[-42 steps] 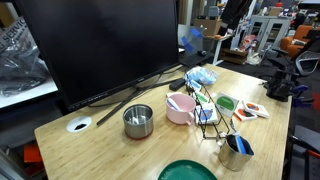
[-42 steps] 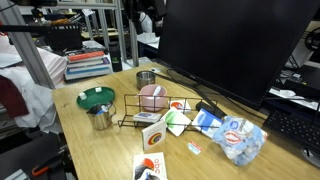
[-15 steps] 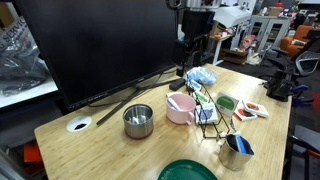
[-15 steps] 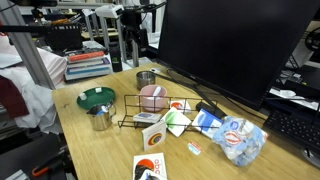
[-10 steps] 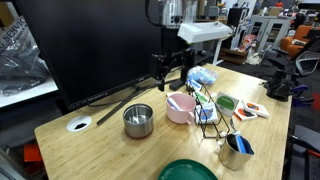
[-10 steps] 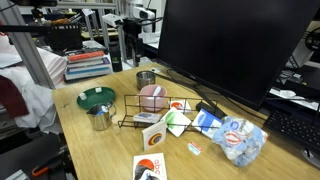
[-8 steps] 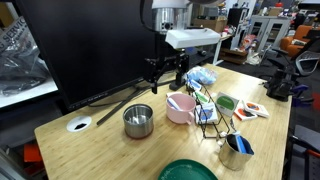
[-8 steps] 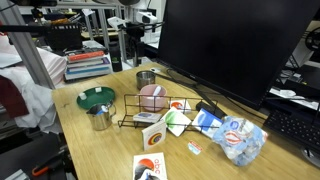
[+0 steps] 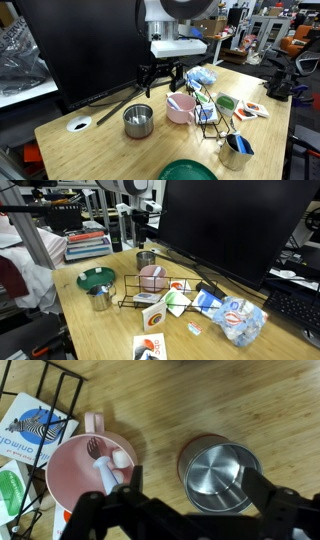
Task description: Move the cup slightly down on the desk
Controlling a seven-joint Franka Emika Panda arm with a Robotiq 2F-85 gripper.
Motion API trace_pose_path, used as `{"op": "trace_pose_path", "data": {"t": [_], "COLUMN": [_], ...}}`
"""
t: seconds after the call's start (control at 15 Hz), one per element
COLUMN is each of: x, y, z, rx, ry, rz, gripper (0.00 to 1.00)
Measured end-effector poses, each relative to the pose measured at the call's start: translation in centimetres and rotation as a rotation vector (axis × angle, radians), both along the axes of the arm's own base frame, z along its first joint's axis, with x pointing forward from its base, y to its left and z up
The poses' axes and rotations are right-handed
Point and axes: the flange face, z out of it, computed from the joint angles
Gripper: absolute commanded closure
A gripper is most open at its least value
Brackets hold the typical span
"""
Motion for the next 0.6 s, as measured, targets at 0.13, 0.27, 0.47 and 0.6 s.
{"op": "trace_pose_path", "data": {"t": [0.13,0.27,0.47,0.6], "x": [0.0,0.0,0.0,0.5], "y": [0.0,0.0,-0.1,-0.3], "z": [0.0,0.0,-0.5,-1.9], "rx": [0.0,0.0,0.0,0.021], "ry": [0.0,0.0,0.009,0.037], "rz": [-0.001,-0.001,-0.005,-0.04], "gripper": [0.0,0.0,0.0,0.0]}}
